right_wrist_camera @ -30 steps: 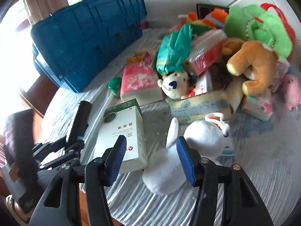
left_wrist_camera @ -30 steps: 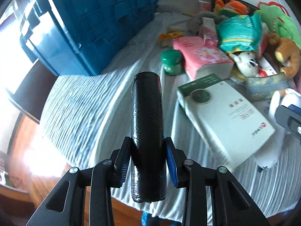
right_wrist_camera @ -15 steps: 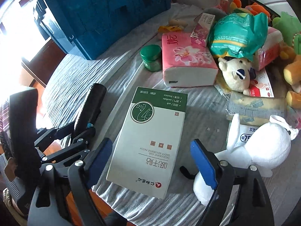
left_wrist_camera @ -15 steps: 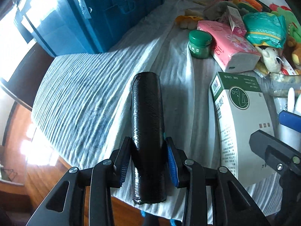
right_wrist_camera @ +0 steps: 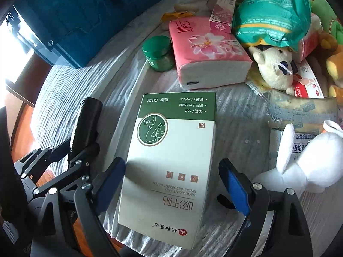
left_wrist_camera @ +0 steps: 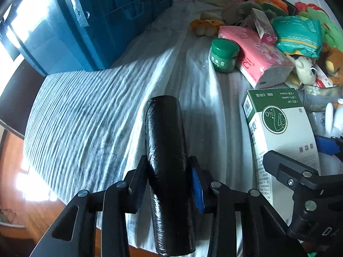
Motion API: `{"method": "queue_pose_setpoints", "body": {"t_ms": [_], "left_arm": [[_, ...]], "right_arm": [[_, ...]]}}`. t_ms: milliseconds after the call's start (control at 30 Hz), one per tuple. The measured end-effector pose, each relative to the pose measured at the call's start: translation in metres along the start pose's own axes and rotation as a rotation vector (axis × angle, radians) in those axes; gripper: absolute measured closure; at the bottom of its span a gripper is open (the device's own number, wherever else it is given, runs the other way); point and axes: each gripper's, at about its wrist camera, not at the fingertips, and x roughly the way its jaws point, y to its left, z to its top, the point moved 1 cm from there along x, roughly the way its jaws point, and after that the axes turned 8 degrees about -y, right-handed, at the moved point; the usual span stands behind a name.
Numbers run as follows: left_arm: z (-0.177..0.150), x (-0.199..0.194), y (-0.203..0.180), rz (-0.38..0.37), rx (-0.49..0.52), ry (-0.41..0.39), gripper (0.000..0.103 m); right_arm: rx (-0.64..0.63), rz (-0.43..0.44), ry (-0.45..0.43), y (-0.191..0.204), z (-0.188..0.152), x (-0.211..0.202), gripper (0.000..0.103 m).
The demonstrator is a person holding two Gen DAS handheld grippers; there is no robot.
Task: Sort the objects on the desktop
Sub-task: 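Lift the black roll with the left tool while the right tool grasps the white-green deodorant patch box, then carry the black roll with the left tool while the right tool carries the box to the bin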
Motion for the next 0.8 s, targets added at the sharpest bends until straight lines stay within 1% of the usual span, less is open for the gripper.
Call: {"method": "queue_pose_setpoints", "body": {"t_ms": [133, 200, 267, 367, 467, 567, 600, 633, 700, 800], "left_arm": [[0.004, 0.002, 0.010, 0.030, 0.009, -0.004, 0.066], [0.005, 0.004, 0.011, 0.032, 0.017, 0.002, 0.066], [0.005, 0.004, 0.010, 0.034, 0.021, 0.000, 0.066], [0.006, 0.006, 0.010, 0.040, 0.026, -0.008, 0.066], [0.008, 0.006, 0.007, 0.041, 0.019, -0.014, 0.066], [0.008, 0.006, 0.005, 0.042, 0.018, -0.026, 0.068], [0.007, 0.004, 0.004, 0.042, 0.018, -0.029, 0.069], [0.006, 0.003, 0.004, 0.040, 0.017, -0.031, 0.069], [0.006, -0.001, 0.005, 0.032, 0.014, -0.035, 0.069], [0.010, -0.013, 0.003, 0.031, 0.028, -0.068, 0.069]], "right_arm": [[-0.007, -0.006, 0.009, 0.008, 0.004, 0.005, 0.014], [-0.029, -0.023, 0.032, 0.014, 0.002, 0.015, 0.014], [-0.023, -0.021, 0.051, 0.013, -0.002, 0.021, 0.014], [-0.011, -0.022, 0.053, 0.009, -0.008, 0.019, 0.014], [0.012, -0.012, 0.038, 0.005, -0.007, 0.014, 0.014], [0.008, -0.026, 0.026, 0.006, -0.008, 0.015, 0.014], [0.004, -0.029, 0.024, 0.007, -0.009, 0.015, 0.018], [0.001, -0.031, 0.022, 0.008, -0.009, 0.015, 0.020], [0.000, -0.032, 0.014, 0.009, -0.010, 0.012, 0.021], [0.007, -0.025, -0.019, 0.008, -0.006, -0.001, 0.021]]}}
